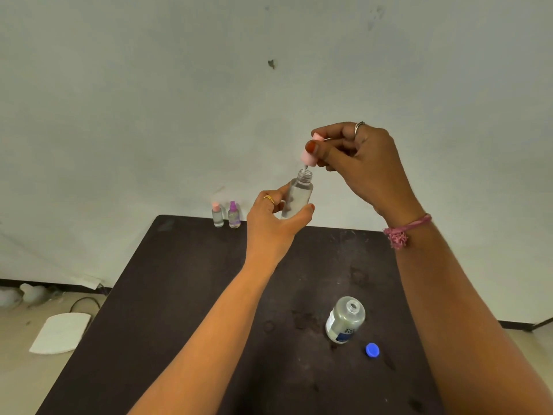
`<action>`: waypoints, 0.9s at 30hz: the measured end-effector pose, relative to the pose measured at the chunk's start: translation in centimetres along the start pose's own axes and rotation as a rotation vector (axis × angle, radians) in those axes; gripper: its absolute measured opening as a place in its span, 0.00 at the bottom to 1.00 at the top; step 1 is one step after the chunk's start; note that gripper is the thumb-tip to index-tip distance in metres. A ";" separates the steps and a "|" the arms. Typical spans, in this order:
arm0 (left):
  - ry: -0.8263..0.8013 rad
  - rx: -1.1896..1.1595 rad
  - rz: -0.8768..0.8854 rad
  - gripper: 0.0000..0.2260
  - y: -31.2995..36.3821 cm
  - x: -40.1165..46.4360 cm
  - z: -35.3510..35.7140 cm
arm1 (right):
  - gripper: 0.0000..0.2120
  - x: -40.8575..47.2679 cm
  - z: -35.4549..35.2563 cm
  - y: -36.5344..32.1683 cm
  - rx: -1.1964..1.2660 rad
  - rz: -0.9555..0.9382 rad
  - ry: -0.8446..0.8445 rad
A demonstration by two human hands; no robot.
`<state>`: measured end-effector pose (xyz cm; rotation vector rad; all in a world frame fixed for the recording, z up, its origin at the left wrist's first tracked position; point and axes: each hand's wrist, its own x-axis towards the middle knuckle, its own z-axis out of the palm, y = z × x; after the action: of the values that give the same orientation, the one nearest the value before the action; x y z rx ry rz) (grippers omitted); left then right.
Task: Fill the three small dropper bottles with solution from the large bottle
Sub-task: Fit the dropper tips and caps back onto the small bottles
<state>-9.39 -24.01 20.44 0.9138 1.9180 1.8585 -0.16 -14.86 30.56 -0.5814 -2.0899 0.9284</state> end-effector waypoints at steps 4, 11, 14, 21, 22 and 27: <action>0.002 -0.001 0.020 0.21 0.6 0.1 -0.2 | 0.10 0.2 -0.2 -0.5 -0.045 0.021 -0.029; -0.002 0.004 0.026 0.20 1.2 0.1 -0.5 | 0.11 0.2 -0.2 -1.0 -0.051 0.039 -0.048; 0.001 0.000 0.029 0.16 1.4 0.2 -0.6 | 0.13 0.0 0.0 -1.0 -0.097 0.035 -0.054; 0.023 0.001 0.026 0.20 1.8 0.2 -0.5 | 0.18 0.1 0.6 -1.2 -0.206 0.060 -0.009; 0.026 0.002 0.027 0.20 1.9 0.2 -0.5 | 0.21 0.2 0.8 -1.1 -0.216 0.080 -0.014; 0.022 -0.017 0.027 0.21 2.1 0.2 -0.8 | 0.26 0.2 -1.2 -0.7 0.097 0.160 -0.242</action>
<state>-9.57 -24.65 22.57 0.9219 1.9094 1.9046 0.60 -14.66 31.68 -0.6182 -2.2201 1.2375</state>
